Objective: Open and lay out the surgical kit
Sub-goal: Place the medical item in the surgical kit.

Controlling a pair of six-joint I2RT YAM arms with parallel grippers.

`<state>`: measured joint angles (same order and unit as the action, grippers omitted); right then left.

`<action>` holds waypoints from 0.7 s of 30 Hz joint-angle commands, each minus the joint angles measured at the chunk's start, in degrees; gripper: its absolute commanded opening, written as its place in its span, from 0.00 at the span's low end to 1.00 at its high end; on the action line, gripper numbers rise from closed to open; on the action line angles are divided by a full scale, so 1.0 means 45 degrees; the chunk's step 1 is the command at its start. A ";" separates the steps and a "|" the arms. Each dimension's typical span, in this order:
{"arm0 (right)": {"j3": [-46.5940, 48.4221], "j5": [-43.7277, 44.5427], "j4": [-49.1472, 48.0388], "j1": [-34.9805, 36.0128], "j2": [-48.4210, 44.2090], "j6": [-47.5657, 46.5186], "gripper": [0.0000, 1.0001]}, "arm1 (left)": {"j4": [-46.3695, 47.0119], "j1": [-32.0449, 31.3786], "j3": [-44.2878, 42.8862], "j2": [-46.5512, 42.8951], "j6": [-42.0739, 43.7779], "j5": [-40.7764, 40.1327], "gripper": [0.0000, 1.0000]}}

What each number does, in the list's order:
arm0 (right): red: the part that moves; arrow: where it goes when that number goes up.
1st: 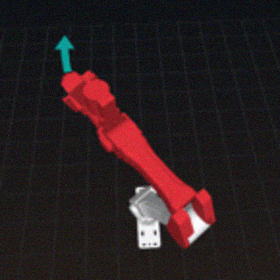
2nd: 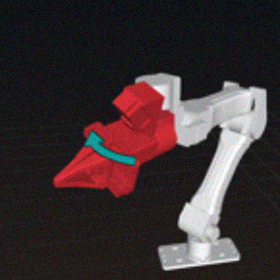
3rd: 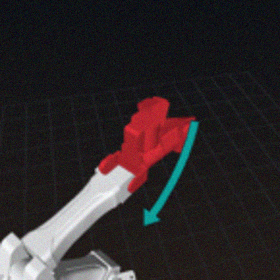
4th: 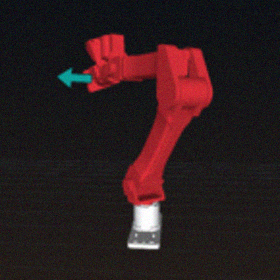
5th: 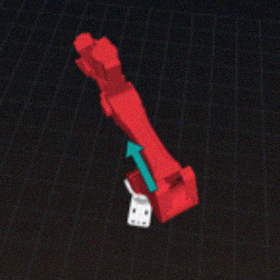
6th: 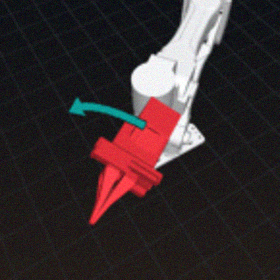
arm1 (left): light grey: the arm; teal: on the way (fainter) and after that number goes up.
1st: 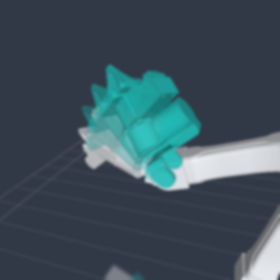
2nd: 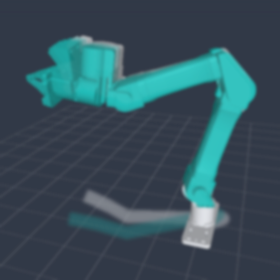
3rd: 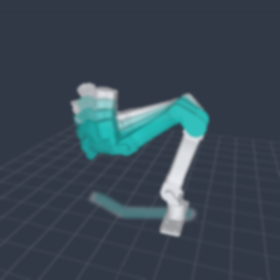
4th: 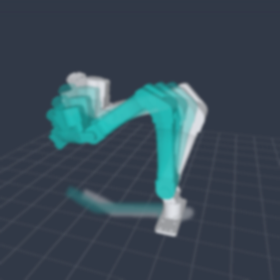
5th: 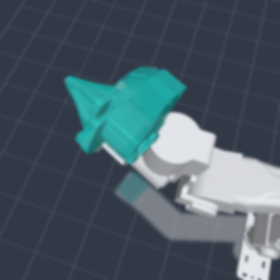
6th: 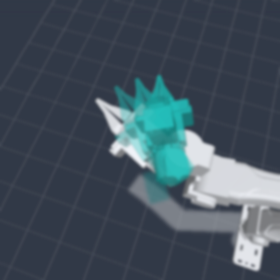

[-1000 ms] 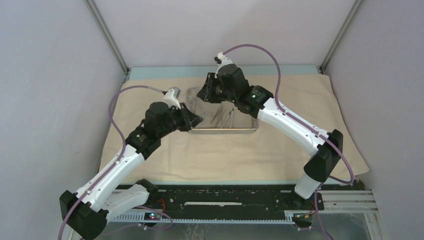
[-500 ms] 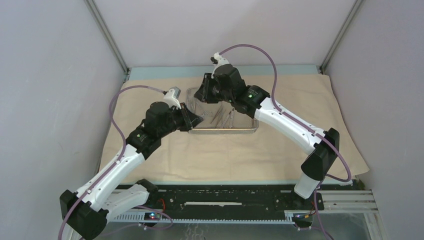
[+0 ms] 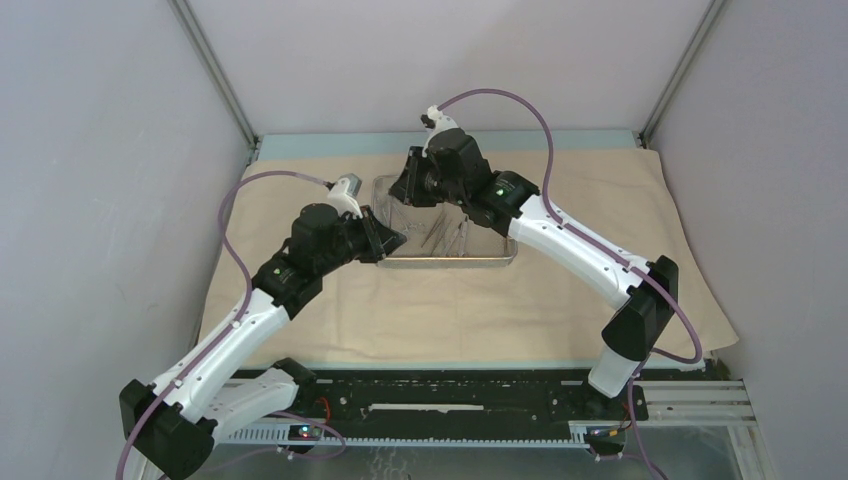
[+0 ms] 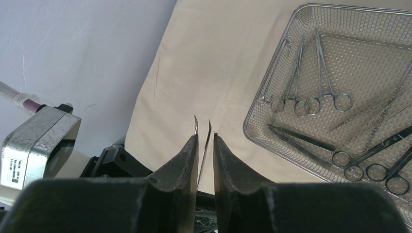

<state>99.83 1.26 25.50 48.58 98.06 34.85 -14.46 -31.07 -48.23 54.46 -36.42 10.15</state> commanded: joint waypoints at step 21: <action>-0.0038 0.0278 -0.0567 -0.0095 -0.0537 0.0029 0.25 | 0.0444 -0.0107 -0.0793 -0.0169 0.0213 -0.0091 0.00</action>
<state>99.81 1.56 25.43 48.42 98.06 34.89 -14.41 -31.14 -48.23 54.43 -36.45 10.15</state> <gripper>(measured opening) 0.256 0.150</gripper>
